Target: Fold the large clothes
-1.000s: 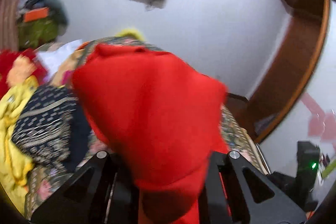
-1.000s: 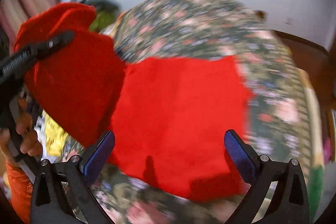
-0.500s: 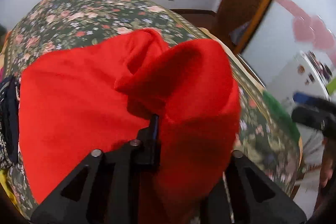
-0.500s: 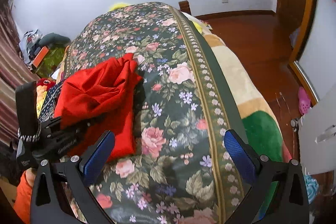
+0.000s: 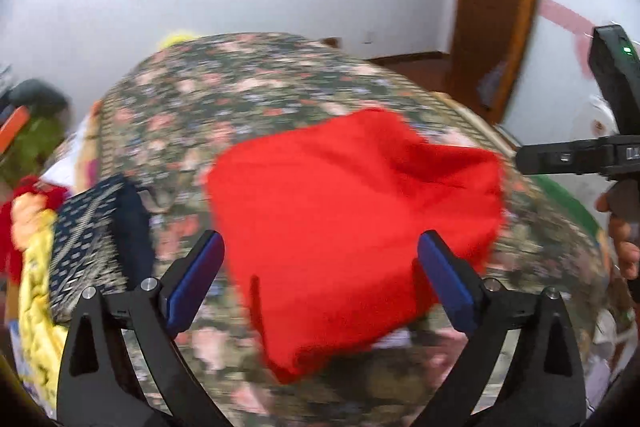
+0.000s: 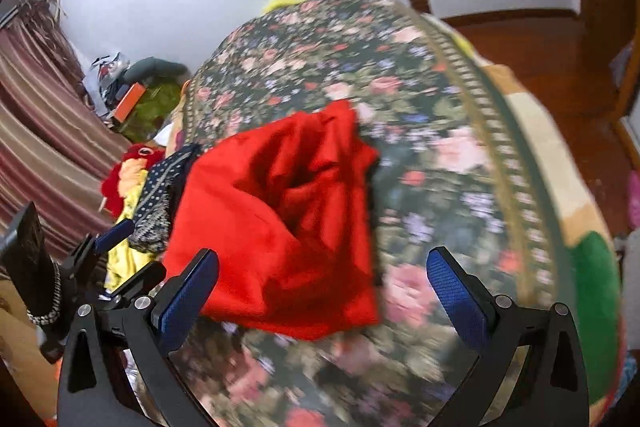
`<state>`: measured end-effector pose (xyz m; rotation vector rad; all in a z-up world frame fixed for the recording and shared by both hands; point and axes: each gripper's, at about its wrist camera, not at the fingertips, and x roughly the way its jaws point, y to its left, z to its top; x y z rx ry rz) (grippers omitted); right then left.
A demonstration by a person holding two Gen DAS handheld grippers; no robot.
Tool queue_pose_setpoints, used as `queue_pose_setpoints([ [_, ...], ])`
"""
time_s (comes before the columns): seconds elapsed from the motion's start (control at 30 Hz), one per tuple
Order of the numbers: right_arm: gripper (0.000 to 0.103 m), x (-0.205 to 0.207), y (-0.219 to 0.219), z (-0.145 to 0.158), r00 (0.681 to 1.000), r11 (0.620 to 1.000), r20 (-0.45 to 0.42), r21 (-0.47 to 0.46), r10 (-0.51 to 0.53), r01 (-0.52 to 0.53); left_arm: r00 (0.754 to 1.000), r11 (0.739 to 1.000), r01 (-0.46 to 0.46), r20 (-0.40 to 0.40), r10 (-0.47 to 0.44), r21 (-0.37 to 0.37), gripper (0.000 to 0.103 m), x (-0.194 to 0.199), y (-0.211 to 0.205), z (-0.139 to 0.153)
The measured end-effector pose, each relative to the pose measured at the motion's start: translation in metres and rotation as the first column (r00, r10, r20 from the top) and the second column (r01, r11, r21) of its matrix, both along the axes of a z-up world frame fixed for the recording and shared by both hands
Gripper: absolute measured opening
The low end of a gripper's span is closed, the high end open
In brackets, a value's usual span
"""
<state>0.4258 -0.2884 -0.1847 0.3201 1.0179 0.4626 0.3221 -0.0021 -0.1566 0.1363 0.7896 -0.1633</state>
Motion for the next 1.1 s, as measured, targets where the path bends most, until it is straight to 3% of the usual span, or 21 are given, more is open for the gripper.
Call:
queue_pose_setpoints([
  [0.13, 0.103, 0.027, 0.037, -0.012, 0.996, 0.997, -0.061, 0.052, 0.057, -0.054, 0.992, 0.995, -0.097, -0.081, 0.095, -0.028, 0.098, 0.020, 0.034, -0.021],
  [0.2, 0.103, 0.039, 0.054, -0.021, 0.994, 0.997, -0.085, 0.040, 0.075, -0.072, 0.984, 0.990, -0.120, -0.142, 0.108, -0.079, 0.098, 0.030, 0.045, -0.036],
  [0.3, 0.103, 0.058, 0.074, -0.038, 0.990, 0.994, -0.104, -0.046, 0.097, -0.102, 0.974, 0.986, -0.109, -0.212, 0.080, -0.129, 0.099, 0.037, 0.049, -0.056],
  [0.4, 0.103, 0.070, 0.071, -0.056, 0.993, 0.982, -0.095, -0.169, 0.073, -0.089, 0.971, 0.989, -0.102, -0.227, 0.076, -0.107, 0.099, 0.032, 0.047, -0.072],
  [0.47, 0.103, 0.076, 0.057, -0.070, 0.995, 0.971, -0.090, -0.233, 0.036, -0.056, 0.970, 0.985, -0.109, -0.229, 0.077, -0.131, 0.099, 0.029, 0.047, -0.078],
  [0.6, 0.103, 0.071, 0.019, -0.086, 0.989, 0.993, -0.145, -0.111, 0.019, -0.035, 0.966, 0.975, -0.109, -0.253, 0.058, -0.193, 0.099, 0.027, 0.048, -0.088],
  [0.73, 0.103, 0.038, 0.028, -0.063, 0.999, 0.968, -0.032, -0.250, 0.008, -0.016, 0.972, 0.986, -0.100, -0.224, 0.068, -0.133, 0.099, 0.021, 0.036, -0.087],
  [0.8, 0.103, 0.024, 0.038, -0.055, 0.998, 0.968, -0.007, -0.243, 0.061, -0.060, 0.975, 0.990, -0.098, -0.208, 0.076, -0.099, 0.099, 0.018, 0.031, -0.084],
  [0.9, 0.103, 0.012, 0.047, -0.060, 0.990, 0.971, -0.043, -0.197, 0.132, -0.138, 0.974, 0.991, -0.099, -0.213, 0.078, -0.089, 0.099, 0.017, 0.029, -0.084],
  [1.0, 0.103, 0.009, 0.045, -0.081, 0.987, 0.958, -0.089, -0.245, 0.130, -0.148, 0.974, 0.992, -0.093, -0.216, 0.072, -0.088, 0.099, 0.013, 0.030, -0.082],
  [1.1, 0.103, 0.005, 0.025, -0.092, 0.987, 0.969, -0.118, -0.209, 0.106, -0.129, 0.975, 0.993, -0.083, -0.214, 0.063, -0.083, 0.099, 0.006, 0.029, -0.080],
])
